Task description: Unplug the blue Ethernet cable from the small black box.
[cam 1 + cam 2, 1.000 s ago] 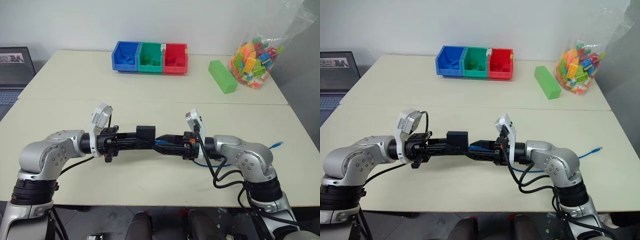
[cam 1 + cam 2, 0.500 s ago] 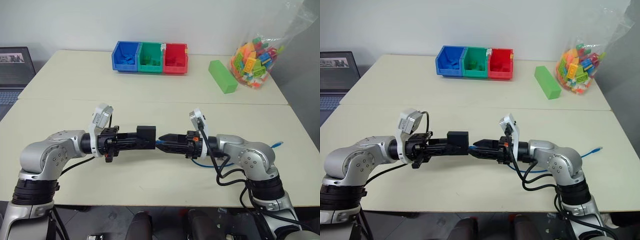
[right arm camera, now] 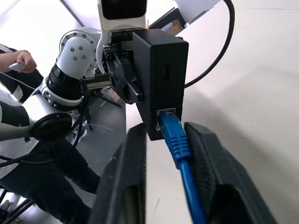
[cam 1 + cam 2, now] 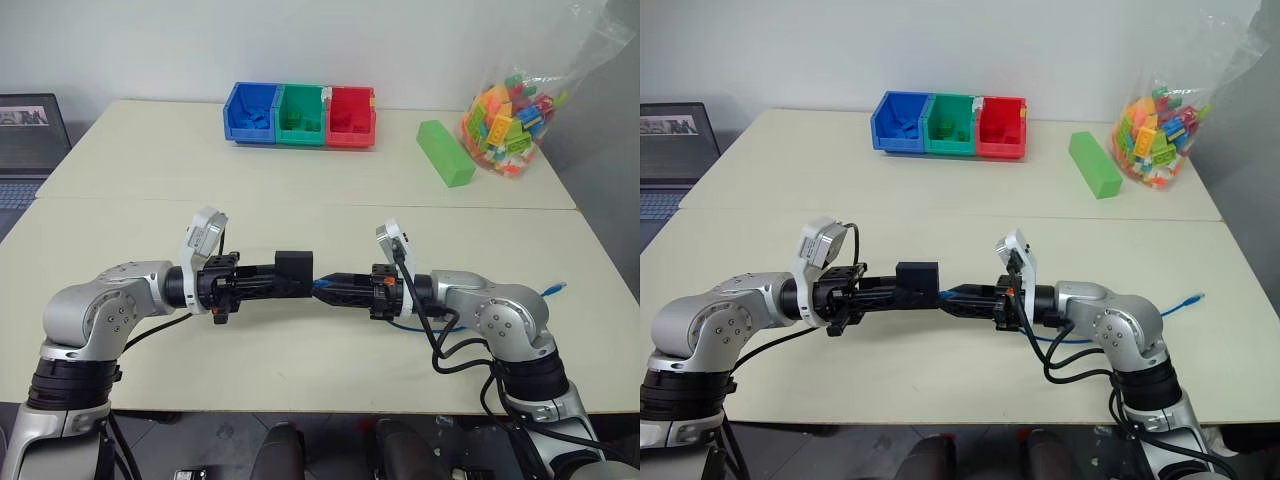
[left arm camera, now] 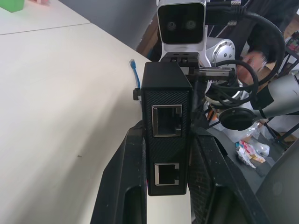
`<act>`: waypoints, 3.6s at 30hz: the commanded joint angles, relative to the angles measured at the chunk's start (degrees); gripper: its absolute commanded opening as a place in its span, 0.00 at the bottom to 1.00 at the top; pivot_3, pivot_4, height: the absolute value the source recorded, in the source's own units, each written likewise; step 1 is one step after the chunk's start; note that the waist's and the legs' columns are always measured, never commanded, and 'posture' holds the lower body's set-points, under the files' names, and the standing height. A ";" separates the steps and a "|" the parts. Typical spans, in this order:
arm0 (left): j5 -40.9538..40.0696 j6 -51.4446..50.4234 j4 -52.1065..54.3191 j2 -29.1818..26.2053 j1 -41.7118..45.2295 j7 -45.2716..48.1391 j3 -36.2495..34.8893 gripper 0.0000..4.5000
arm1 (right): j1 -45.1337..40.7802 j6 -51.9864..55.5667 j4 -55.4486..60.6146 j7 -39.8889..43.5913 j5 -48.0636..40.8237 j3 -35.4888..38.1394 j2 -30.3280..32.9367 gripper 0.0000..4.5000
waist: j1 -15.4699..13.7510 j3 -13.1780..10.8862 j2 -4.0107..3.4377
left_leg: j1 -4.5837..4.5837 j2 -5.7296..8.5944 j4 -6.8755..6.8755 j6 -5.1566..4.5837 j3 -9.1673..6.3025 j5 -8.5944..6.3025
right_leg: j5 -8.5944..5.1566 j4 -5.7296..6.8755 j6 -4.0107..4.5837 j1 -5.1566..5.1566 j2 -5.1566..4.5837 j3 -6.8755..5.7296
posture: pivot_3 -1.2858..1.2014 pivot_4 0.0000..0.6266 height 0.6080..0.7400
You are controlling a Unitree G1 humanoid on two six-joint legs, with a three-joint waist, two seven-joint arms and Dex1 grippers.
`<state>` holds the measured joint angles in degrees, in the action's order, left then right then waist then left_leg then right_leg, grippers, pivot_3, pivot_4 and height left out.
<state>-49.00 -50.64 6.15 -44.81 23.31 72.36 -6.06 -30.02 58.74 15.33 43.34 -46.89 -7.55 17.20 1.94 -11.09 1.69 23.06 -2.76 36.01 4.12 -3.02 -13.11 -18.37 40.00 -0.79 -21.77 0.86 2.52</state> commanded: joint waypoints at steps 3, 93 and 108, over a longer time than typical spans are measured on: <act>-0.56 0.51 1.29 -0.38 0.71 0.73 -0.64 0.17 | -1.24 0.09 1.51 0.62 -2.88 1.69 -0.35 0.01 | 0.01 0.00 0.00 | 0.00 0.00 0.00 0.00 0.00 0.00 | 0.00 -0.01 0.00 0.00 0.00 0.00 | 0.52 0.24 1.00; 31.47 51.40 -30.54 19.23 -2.89 -39.87 -9.25 0.82 | -9.61 -25.26 -4.76 3.03 32.05 -8.07 4.22 0.96 | -0.19 -0.01 -0.04 | 0.61 0.08 0.24 0.02 -0.07 0.03 | 0.11 0.20 0.02 -0.50 -0.15 -0.13 | 0.52 0.24 1.00; 29.21 37.04 -0.04 9.54 -20.38 -38.59 -12.84 0.99 | -5.97 -21.83 0.84 7.17 28.63 -6.33 8.99 0.96 | -0.07 0.01 0.00 | 0.56 -0.01 0.23 0.02 -0.12 0.03 | 0.11 0.23 0.02 -0.49 -0.21 -0.09 | 0.52 0.24 1.00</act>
<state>-19.28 -12.22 0.71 -33.04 3.64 33.19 -16.77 -35.93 36.78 13.18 49.04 -16.59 -15.96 25.17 1.86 -11.07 1.69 23.62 -2.76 36.24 4.14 -3.16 -13.08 -18.26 40.24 -0.77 -22.26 0.65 2.43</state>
